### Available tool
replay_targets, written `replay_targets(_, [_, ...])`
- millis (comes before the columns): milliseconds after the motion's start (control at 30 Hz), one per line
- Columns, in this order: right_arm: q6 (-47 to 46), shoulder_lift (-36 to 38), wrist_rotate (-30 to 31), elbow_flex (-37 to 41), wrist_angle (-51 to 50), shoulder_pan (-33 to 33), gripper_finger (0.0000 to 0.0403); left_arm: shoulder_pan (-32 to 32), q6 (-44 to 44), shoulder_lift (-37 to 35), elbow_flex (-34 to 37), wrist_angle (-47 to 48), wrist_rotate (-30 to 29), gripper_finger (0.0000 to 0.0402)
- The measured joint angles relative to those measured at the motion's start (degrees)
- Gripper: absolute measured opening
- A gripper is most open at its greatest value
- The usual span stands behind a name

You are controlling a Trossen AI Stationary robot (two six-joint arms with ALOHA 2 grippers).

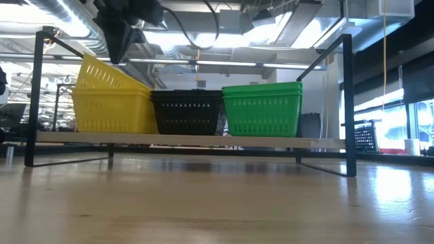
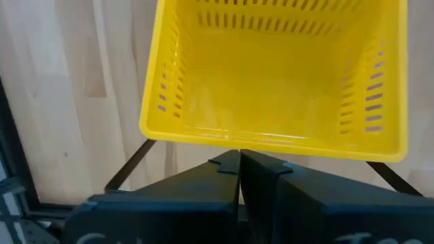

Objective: Stack baskets on shelf by color
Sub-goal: Stack the yellow bin on top of the yellow bin on the shelf, then return to Home Position

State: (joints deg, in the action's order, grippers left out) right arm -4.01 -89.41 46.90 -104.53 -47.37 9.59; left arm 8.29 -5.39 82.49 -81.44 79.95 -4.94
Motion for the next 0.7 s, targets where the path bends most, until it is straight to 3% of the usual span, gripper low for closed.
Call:
replay_targets(500, [0.0, 0.0, 0.0, 0.0, 0.0, 0.0, 0.0104, 0.0, 0.7, 0.0, 6.6, -5.0, 2.7, 0.0])
replay_targets(700, [1.6, 0.3, 0.0, 0.0, 0.0, 0.0, 0.0104, 0.0, 1.8, 0.0, 3.2, -5.0, 2.5, 0.0])
